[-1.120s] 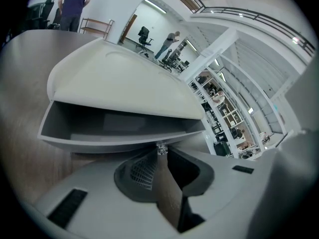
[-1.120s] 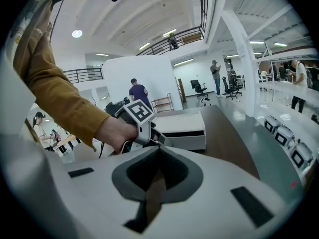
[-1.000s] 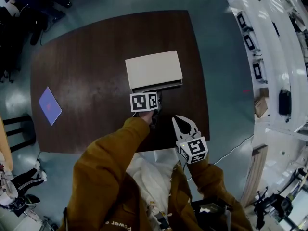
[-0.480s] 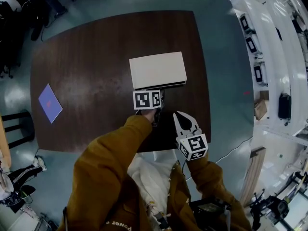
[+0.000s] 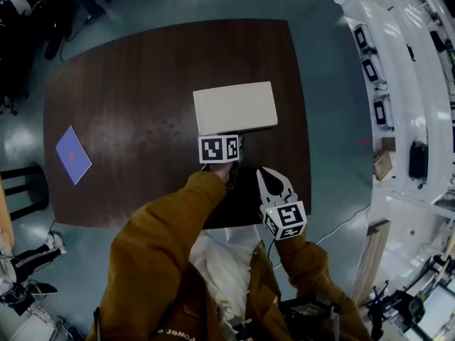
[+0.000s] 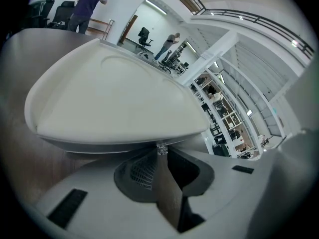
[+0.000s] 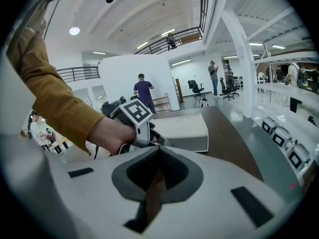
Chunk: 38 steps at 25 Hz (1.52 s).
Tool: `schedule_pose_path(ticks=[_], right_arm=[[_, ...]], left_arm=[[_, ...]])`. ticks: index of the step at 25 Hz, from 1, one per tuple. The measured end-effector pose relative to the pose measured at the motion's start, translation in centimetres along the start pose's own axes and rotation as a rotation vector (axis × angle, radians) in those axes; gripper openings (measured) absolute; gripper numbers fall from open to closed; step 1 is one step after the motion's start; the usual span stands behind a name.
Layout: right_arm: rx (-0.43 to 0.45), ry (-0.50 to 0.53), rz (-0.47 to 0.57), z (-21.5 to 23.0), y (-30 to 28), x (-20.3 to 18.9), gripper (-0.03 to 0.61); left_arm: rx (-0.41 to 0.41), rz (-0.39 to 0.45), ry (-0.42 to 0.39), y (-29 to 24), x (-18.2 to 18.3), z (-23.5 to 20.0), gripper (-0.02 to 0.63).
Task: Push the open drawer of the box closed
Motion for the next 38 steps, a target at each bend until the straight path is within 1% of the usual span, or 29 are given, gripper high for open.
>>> schedule_pose_path(ticks=[3,6,7,8,9,14,19,23,24,29,30,33,36,38], right_arm=[[0.001,0.000,-0.003,0.1,0.2,-0.3,0.003],[-0.005,-0.005,-0.002,0.4,0.8,-0.6,0.003],[-0.006,-0.007,-0.001,0.4,0.9,-0.7,0.003],[-0.008,-0.009,-0.001,0.4,0.9,-0.7,0.003],[-0.008,-0.012,0.001,0.3,1.0,-0.6,0.003],[-0.014,-0.011,0.012,0.3,1.5,-0.4,0.003],[-0.016,-0.009,0.026,-0.1,2.4,0.0,0.003],[-0.015,0.001,0.045,-0.3,3.3,0.4,0.003],[-0.014,0.003,0.049,-0.4,3.6,0.5,0.003],[0.000,0.010,0.074,-1.0,5.2,1.1,0.003],[0.003,0.012,0.080,-1.3,5.5,1.3,0.003],[0.014,0.013,0.101,-2.0,6.7,1.7,0.003],[0.029,-0.003,0.127,-2.9,8.2,2.2,0.003],[0.044,-0.015,0.144,-3.8,9.2,2.5,0.003]], left_arm=[[0.000,0.010,0.010,-0.3,-0.2,0.0,0.069],[-0.011,0.011,-0.026,-0.6,-0.3,0.6,0.070],[-0.024,0.008,-0.040,-0.5,-0.4,0.8,0.084],[-0.037,0.004,-0.052,-0.3,-0.4,0.9,0.116],[-0.047,0.000,-0.062,-0.1,-0.5,1.0,0.129],[-0.078,-0.025,-0.110,1.2,-1.9,1.9,0.146],[-0.107,-0.036,-0.185,2.9,-4.2,3.2,0.146],[-0.119,-0.032,-0.268,4.8,-5.6,4.8,0.144],[-0.124,-0.025,-0.291,5.4,-5.9,5.3,0.139],[-0.145,0.038,-0.415,8.8,-7.5,8.3,0.046],[-0.149,0.049,-0.443,9.6,-7.8,8.8,0.036],[-0.146,0.083,-0.524,12.1,-9.2,9.7,0.031],[-0.145,0.124,-0.583,15.1,-10.4,10.8,0.006],[-0.140,0.151,-0.624,17.1,-11.1,11.6,0.006]])
Point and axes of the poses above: the fingertips, and each gripper's own axes: y backward along the fingers, z to its right, x out of its top, the point moved 9 cm from there along y, backward along the fingers, and after that the axes turned 1 degree about -x, right-handed, at the moved point
